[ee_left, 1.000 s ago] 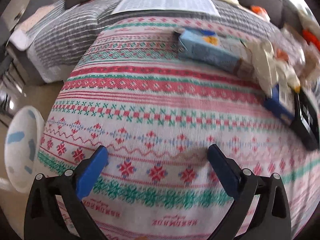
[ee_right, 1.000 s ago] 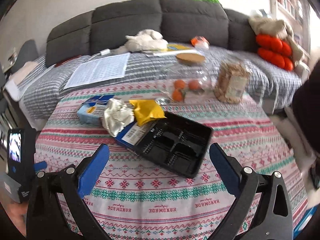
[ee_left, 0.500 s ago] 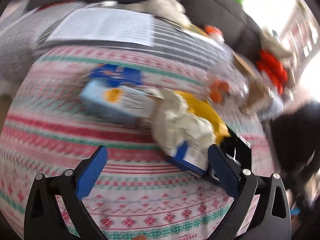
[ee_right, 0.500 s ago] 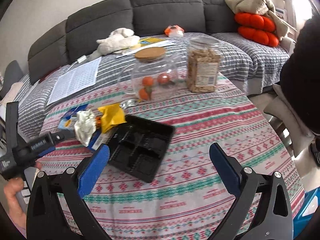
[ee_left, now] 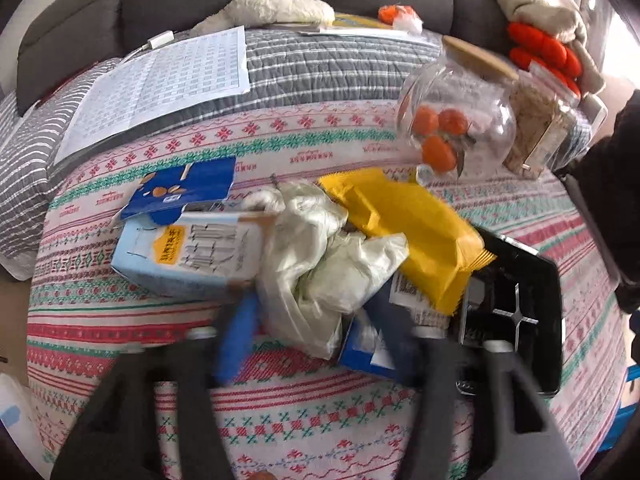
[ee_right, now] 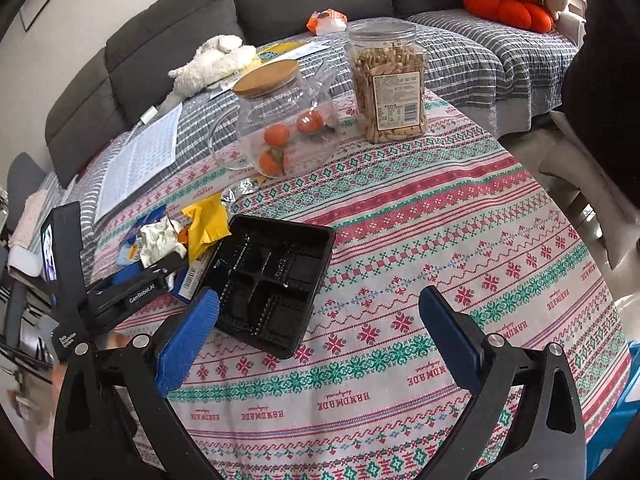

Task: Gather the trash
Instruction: 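Grasp the crumpled white bag with the left tool, then grasp the yellow foil wrapper with the right tool while the left tool holds the bag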

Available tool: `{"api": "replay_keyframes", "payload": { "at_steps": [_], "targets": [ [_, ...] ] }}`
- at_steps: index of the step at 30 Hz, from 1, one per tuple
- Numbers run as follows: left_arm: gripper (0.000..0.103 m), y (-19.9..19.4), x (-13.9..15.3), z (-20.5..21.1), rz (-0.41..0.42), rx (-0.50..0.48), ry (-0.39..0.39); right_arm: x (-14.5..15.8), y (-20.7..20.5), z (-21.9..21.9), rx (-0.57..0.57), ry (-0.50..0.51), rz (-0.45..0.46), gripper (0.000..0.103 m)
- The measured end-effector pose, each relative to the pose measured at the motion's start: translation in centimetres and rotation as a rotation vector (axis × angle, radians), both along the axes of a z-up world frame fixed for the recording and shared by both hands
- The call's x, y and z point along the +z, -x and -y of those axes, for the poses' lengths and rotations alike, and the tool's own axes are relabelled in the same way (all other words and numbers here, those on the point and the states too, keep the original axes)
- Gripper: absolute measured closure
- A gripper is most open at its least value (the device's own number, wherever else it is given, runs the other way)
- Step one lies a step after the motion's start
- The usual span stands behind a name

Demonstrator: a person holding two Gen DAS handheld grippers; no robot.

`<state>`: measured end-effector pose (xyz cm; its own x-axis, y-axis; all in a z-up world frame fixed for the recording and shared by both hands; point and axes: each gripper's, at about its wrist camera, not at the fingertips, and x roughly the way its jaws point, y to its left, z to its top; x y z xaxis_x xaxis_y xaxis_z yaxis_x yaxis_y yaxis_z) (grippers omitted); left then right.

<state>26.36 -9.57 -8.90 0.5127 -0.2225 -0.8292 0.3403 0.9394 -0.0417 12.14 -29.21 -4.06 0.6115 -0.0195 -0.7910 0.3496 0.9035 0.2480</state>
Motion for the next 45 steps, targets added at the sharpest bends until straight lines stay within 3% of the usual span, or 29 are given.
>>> {"api": "replay_keyframes", "payload": {
  "at_steps": [4,9,14,18,20,22,23,30,32,34,37,40,45],
  "targets": [
    [0.074,1.7,1.4,-1.8,0.005,0.036,0.056,-0.3,-0.8,-0.5,0.006,0.008,-0.003,0.007],
    [0.074,5.4,5.4,-6.6,0.048,0.108,0.155,-0.5,-2.1,-2.2,0.036,0.048,0.024,0.007],
    [0.074,8.8,8.3,-12.0,0.109,0.18,0.253,-0.8,-5.1,-4.2,0.082,-0.007,0.008,0.007],
    [0.074,9.5,8.6,-14.7,0.128,0.21,0.235,-0.7,-9.1,-6.9,0.133,0.017,-0.011,0.007],
    [0.074,9.5,8.8,-16.0,0.118,0.23,0.237,-1.2,-11.4,-8.0,0.152,0.016,-0.041,0.015],
    [0.074,9.5,9.6,-17.5,0.133,0.247,0.25,-2.2,-14.1,-9.0,0.181,0.008,-0.102,0.033],
    [0.074,9.5,10.1,-18.1,0.148,0.254,0.251,-2.6,-14.9,-9.4,0.182,0.011,-0.123,0.036],
    [0.074,9.6,11.7,-21.2,0.178,0.301,0.281,-5.8,-18.1,-10.6,0.128,0.113,-0.226,0.033],
    [0.073,9.6,11.8,-21.8,0.179,0.311,0.288,-6.0,-18.1,-10.4,0.121,0.121,-0.228,0.038],
    [0.073,9.7,12.0,-22.4,0.179,0.318,0.295,-6.1,-18.0,-10.0,0.125,0.094,-0.222,0.063],
    [0.073,9.8,12.0,-22.6,0.178,0.322,0.296,-5.7,-17.4,-9.7,0.127,0.066,-0.2,0.081],
    [0.074,9.9,12.0,-22.8,0.169,0.326,0.299,-4.8,-16.6,-10.5,0.143,0.12,-0.166,0.088],
    [0.073,10.0,12.0,-23.3,0.159,0.338,0.306,-2.8,-14.7,-11.7,0.156,0.157,-0.086,0.089]
  ]
}}
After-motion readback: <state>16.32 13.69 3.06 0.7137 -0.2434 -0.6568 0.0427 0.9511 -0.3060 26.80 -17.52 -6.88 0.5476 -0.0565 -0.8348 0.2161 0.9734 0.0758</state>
